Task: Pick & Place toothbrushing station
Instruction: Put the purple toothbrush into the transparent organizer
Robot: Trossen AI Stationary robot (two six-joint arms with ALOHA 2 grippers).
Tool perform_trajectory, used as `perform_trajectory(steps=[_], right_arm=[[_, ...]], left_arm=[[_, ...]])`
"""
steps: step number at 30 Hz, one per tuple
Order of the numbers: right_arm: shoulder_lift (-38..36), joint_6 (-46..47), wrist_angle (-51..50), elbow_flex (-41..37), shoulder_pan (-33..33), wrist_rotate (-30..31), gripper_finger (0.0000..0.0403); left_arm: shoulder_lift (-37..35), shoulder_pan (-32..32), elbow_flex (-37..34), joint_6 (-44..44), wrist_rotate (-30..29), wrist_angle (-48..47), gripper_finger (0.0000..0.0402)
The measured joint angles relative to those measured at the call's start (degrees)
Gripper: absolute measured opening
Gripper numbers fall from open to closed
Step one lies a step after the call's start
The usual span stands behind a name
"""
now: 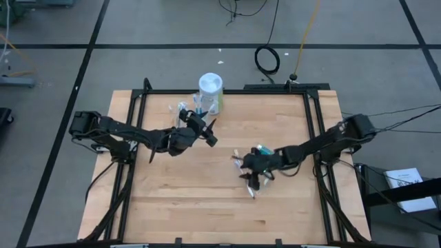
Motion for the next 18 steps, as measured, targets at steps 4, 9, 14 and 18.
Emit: perform_trajectory(steps=[4,9,14,18], right_arm=[[7.34,1.56,-8.04,5.64,1.23,3.03,0.0195],[12.57,4.20,-12.45,9.28,1.24,5.99,0.0192],[13.49,4.75,-12.13,9.41,1.22,7.19,0.0160],[13.54,5.77,-12.19,9.34,0.98,9.18,0.0106]], left_arm=[[0.03,0.51,-0.02,-1.94,1.74,-1.45,0.0212],[0.03,0.42,-0.02,-5.03,7.21,-3.33,0.0212],[0.03,0.36,-0.02,-8.18,12.21,-6.12,0.0212],[0.03,0.21,-0.02,-10.39,12.53,-8.76,0.0212]])
